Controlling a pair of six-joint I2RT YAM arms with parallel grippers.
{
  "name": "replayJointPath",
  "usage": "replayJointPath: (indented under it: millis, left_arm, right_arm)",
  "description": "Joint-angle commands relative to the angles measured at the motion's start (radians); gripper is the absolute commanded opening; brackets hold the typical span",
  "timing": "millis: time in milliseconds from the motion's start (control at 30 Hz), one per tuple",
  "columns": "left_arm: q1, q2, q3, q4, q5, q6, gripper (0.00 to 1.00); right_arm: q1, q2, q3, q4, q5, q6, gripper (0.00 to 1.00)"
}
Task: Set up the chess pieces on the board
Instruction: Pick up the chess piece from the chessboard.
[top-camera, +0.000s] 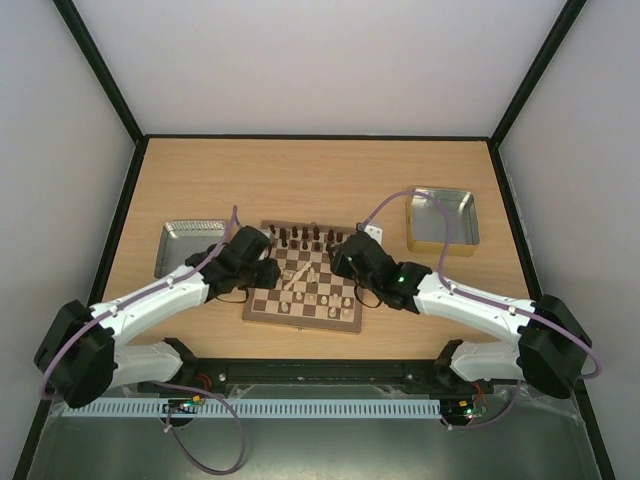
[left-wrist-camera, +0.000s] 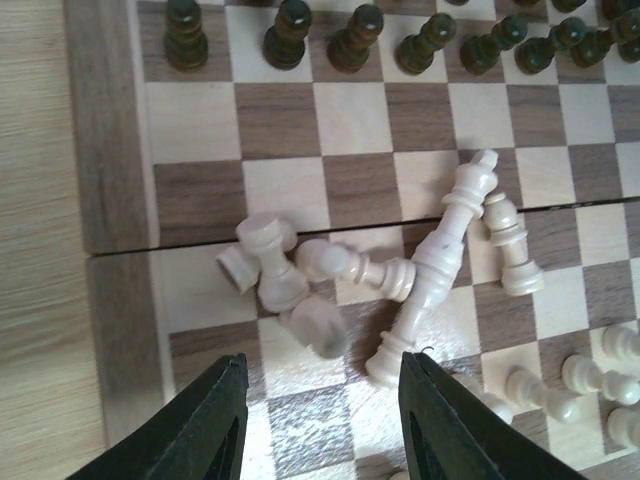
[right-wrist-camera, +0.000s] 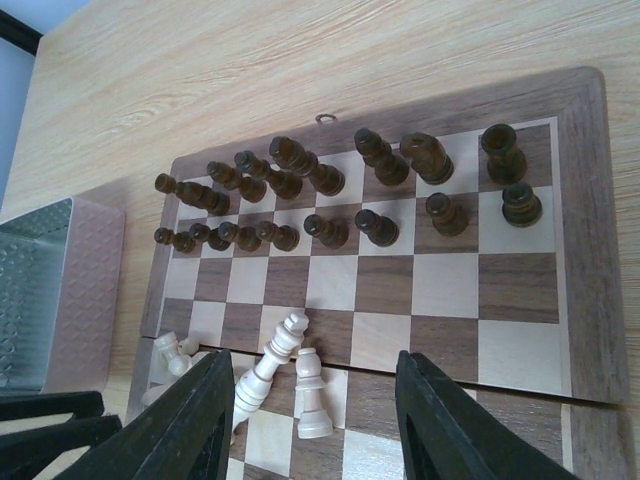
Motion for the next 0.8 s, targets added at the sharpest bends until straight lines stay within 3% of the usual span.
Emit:
replayJointPath:
  millis: [0,200,767]
  left_arm:
    - [0.002,0.072,0.064,0.029,0.038,0.003,0.44]
    - [0.002,0.158,0.103,0.017,0.011,-0.001,0.32]
    - [-0.007,0.209,0.107,-0.006,0.000,0.002,0.19]
  right_arm:
    - [-0.005,0.007,-0.026,0.047,-0.006,-0.005,0.43]
    - [-0.006,-0.003,-0.040,0.051,-0.001,-0.014,0.43]
    - [-0.005,-0.034,-0.074,0.065,0.002,-0.009,0.43]
